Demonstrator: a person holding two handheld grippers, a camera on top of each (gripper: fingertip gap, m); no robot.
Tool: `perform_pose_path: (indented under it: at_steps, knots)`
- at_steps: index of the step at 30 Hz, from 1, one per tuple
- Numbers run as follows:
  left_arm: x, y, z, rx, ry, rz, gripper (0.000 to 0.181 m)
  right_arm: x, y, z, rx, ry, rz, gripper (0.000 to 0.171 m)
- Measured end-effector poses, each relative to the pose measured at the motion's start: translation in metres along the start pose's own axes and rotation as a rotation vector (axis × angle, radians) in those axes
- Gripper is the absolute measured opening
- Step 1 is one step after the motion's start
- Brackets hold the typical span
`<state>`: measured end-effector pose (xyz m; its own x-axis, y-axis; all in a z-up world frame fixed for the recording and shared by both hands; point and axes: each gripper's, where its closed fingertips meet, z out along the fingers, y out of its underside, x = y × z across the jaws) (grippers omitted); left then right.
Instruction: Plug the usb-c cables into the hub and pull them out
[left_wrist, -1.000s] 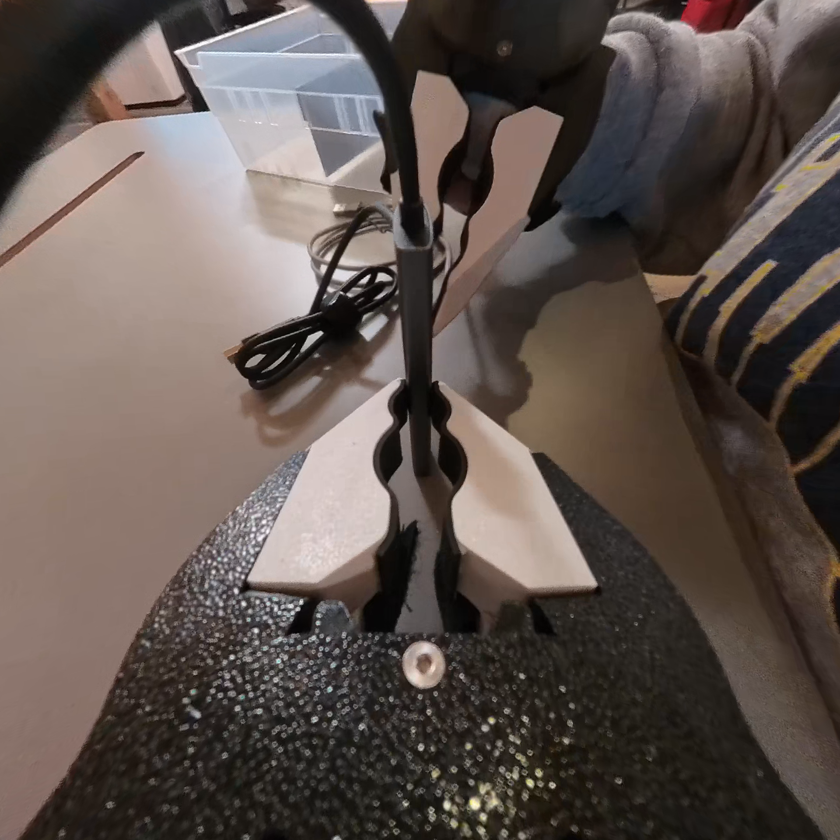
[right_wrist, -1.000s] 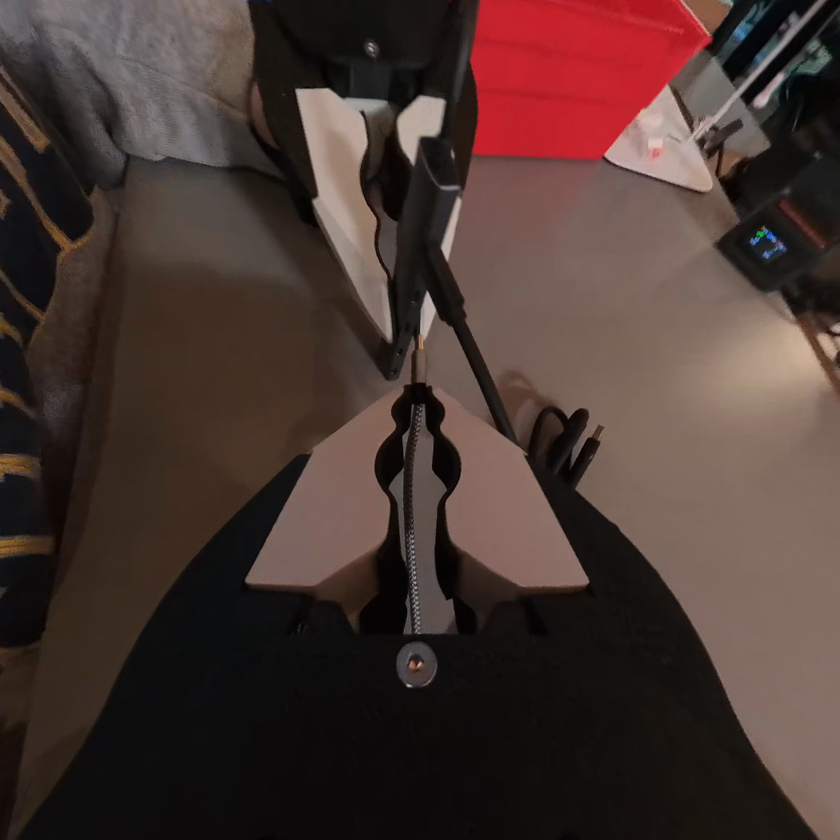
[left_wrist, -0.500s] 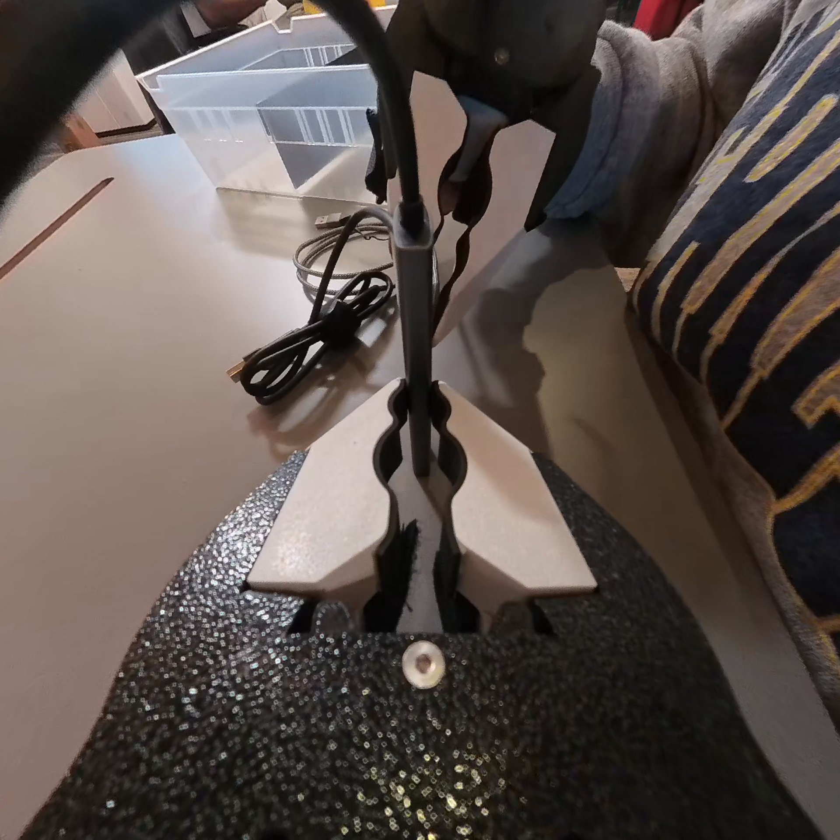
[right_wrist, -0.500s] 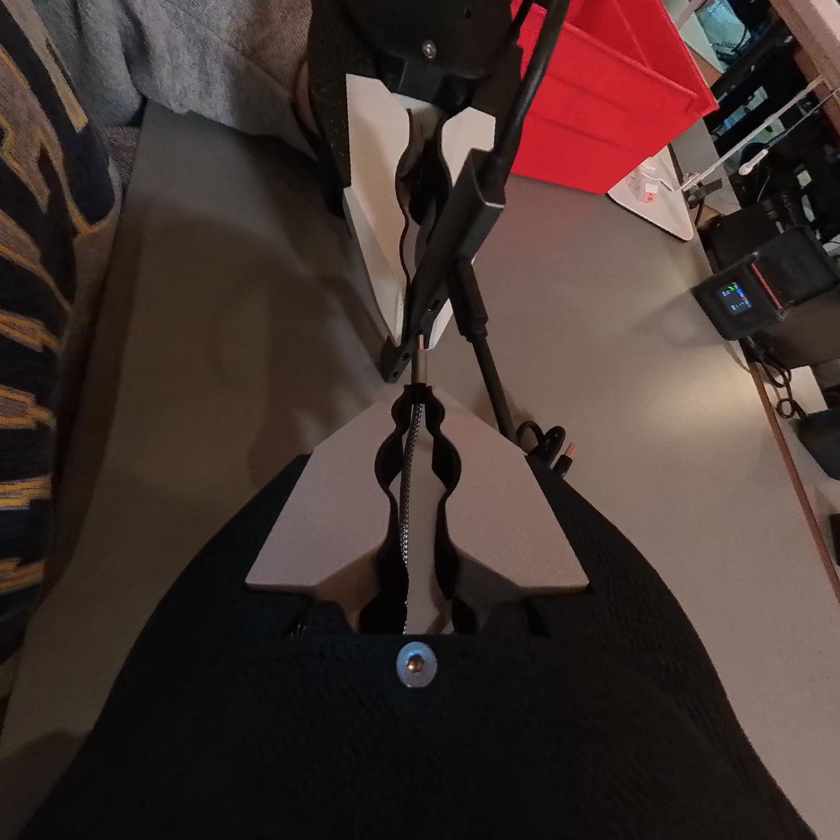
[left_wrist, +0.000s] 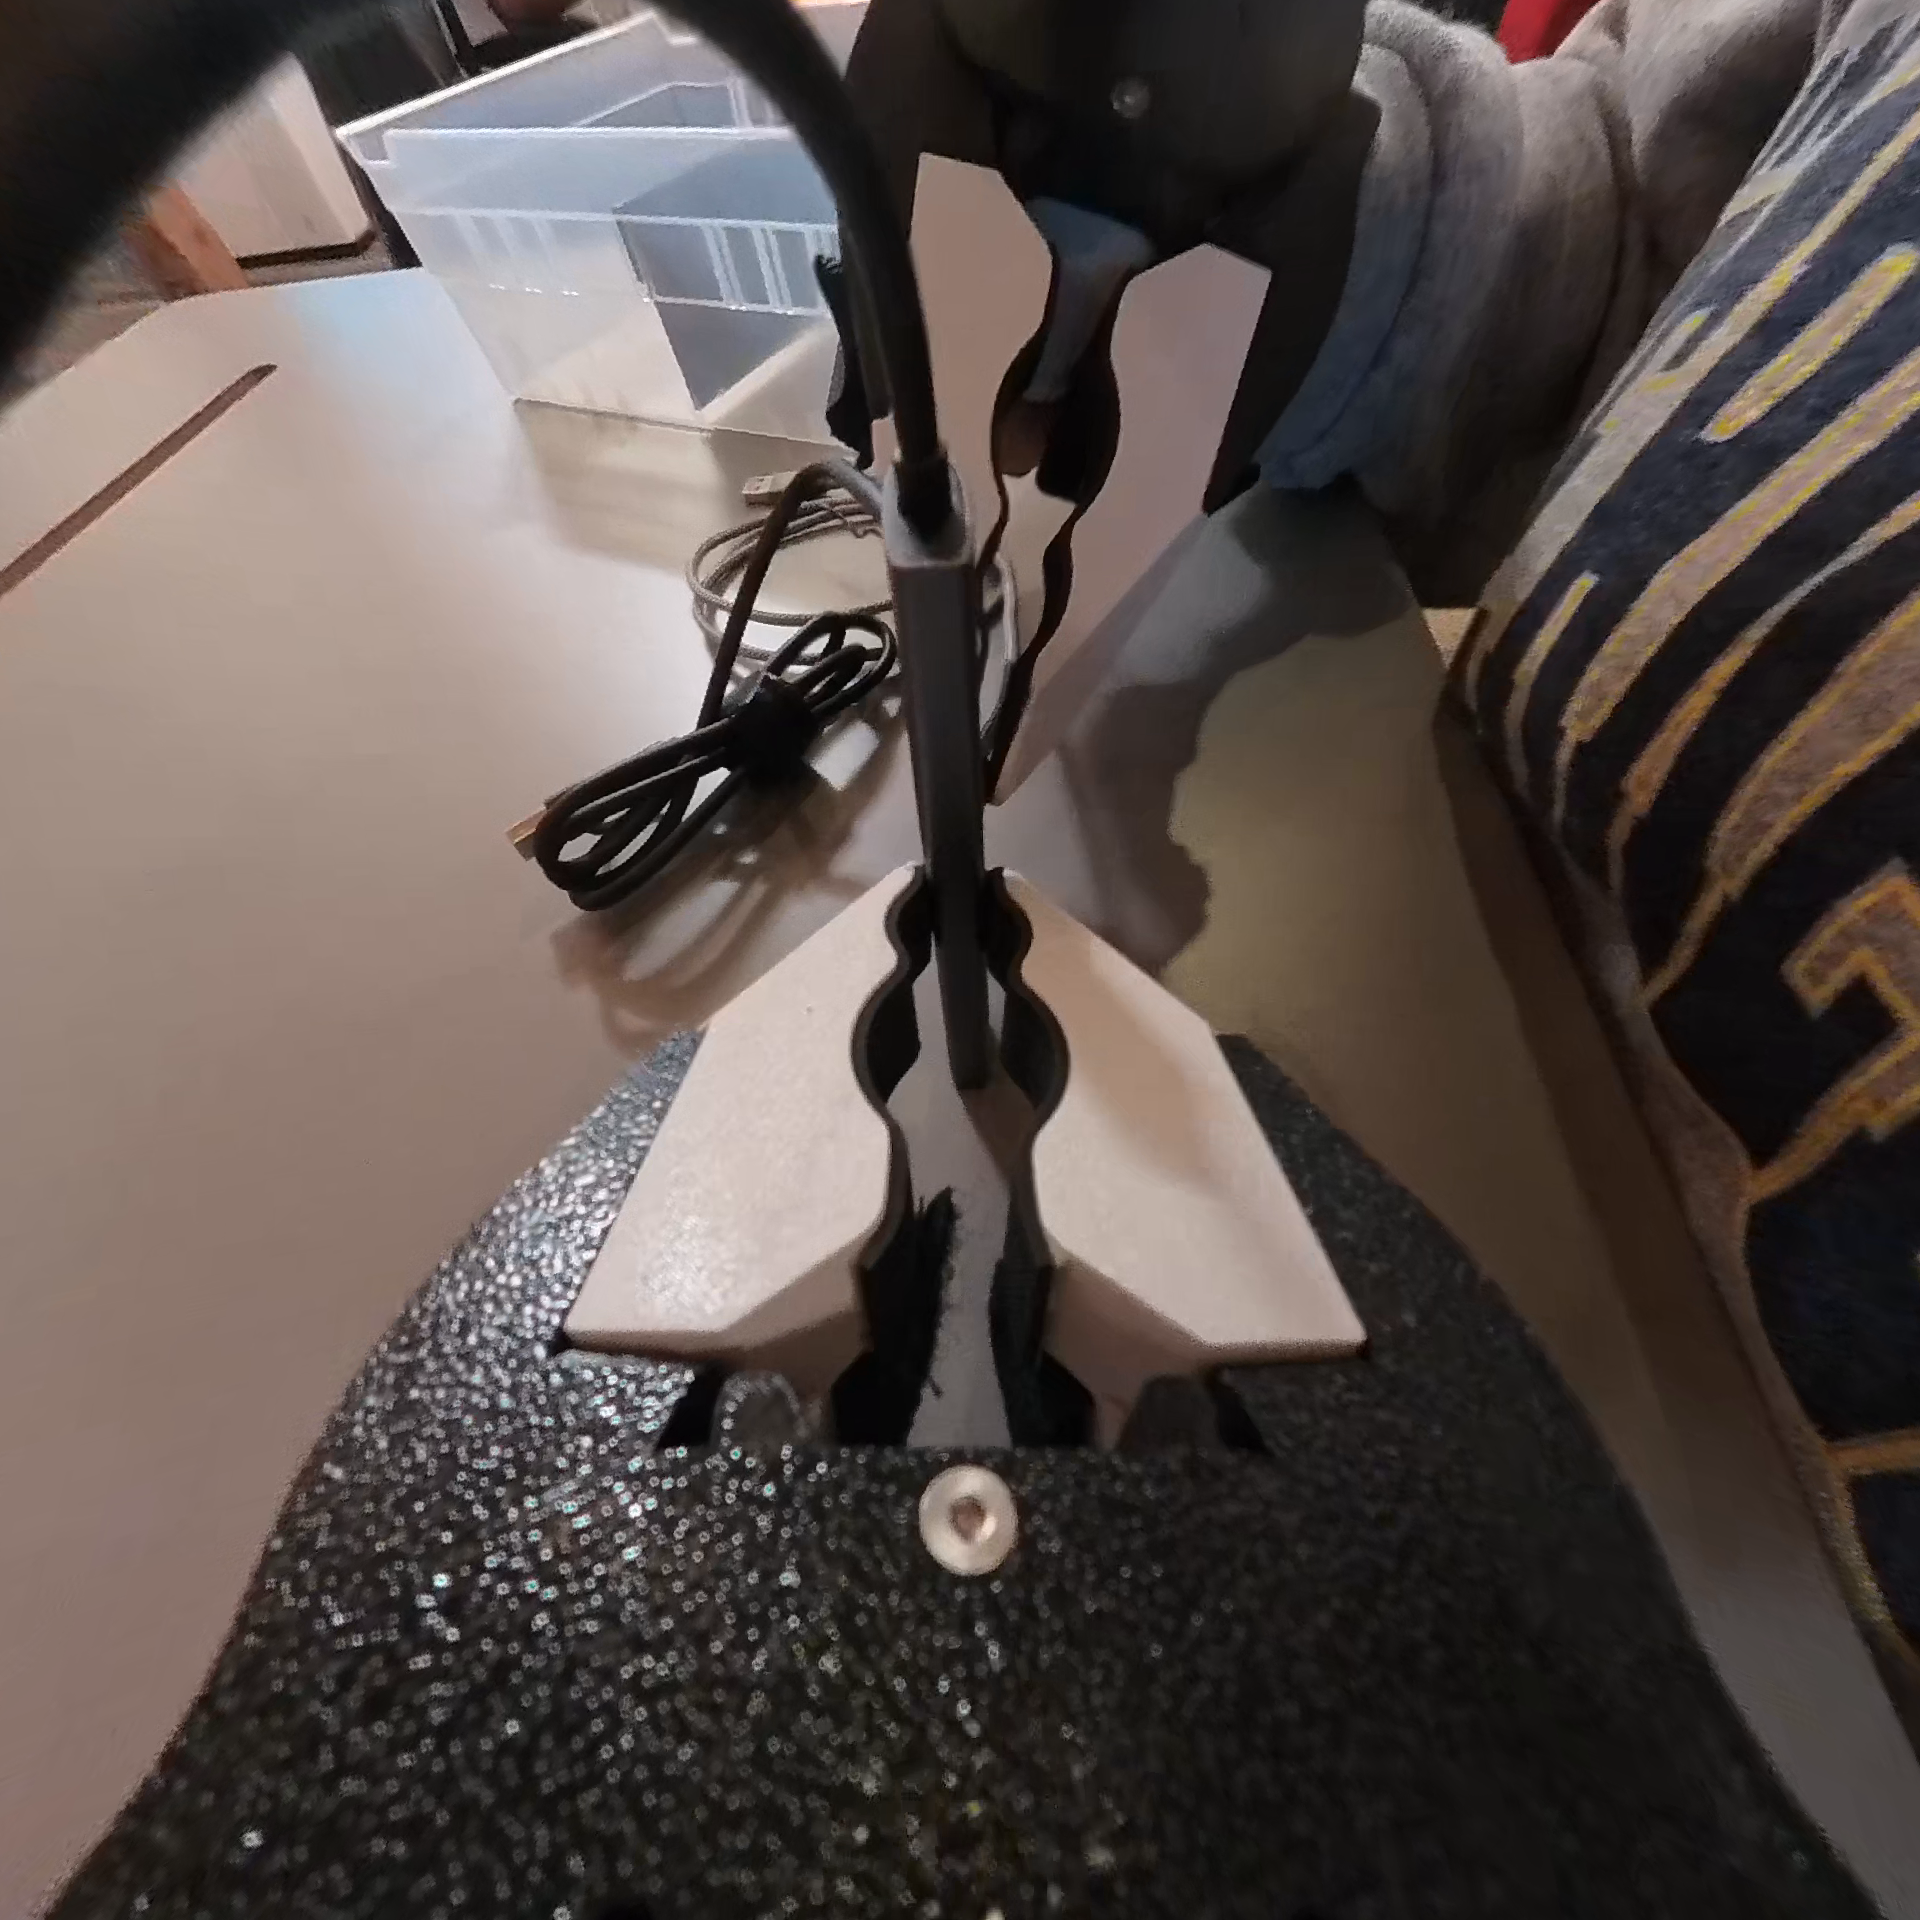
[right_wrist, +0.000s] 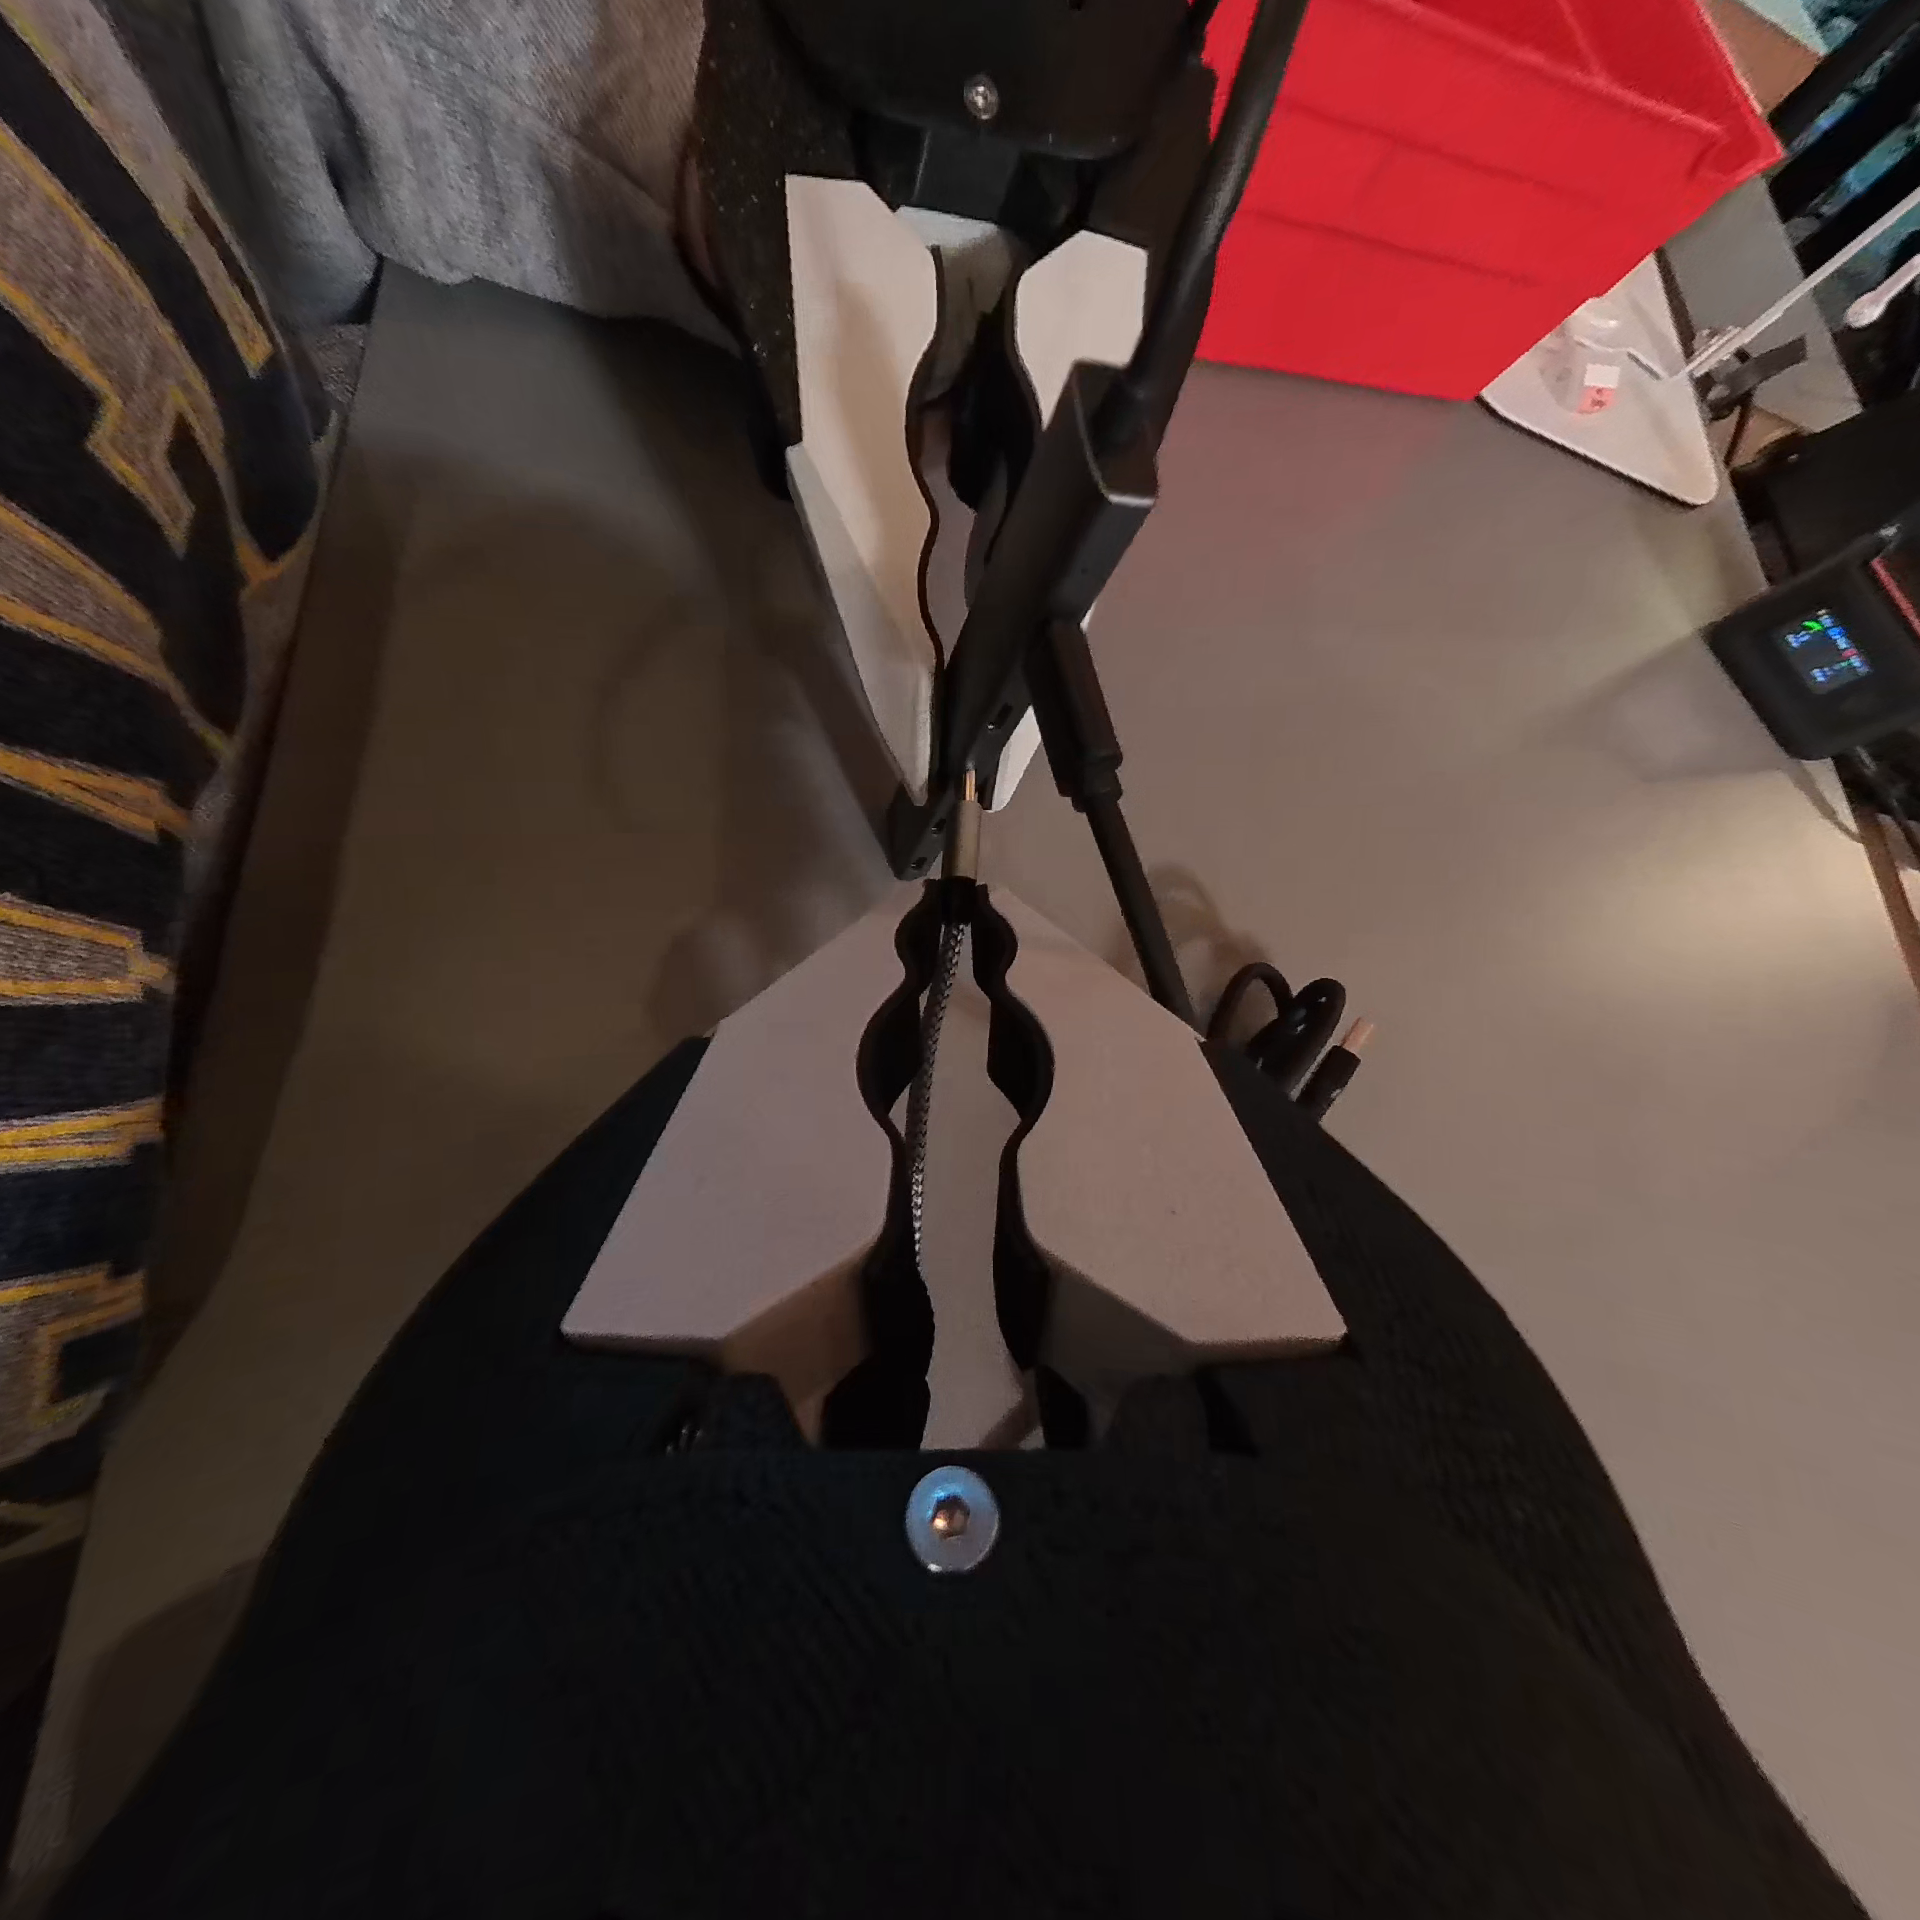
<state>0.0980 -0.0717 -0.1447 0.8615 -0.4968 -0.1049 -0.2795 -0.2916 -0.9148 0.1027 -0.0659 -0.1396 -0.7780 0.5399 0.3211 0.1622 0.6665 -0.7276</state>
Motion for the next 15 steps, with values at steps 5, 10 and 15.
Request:
perform_pose_path:
  at_steps: [5,10,15]
  knots:
    - [-0.0016,0.0002,0.0013,-0.032,-0.007,-0.014,0.009,0.0018,-0.0014,-0.0022,0.009,-0.056,0.035,0.003]
    - [-0.0020,-0.0001,0.0028,-0.044,0.003,-0.026,0.008,0.0024,-0.0024,-0.0040,0.046,-0.110,0.086,0.003]
    - [-0.0024,-0.0007,0.0034,-0.036,0.017,-0.050,0.008,0.0053,-0.0045,-0.0044,0.052,-0.112,0.067,0.003]
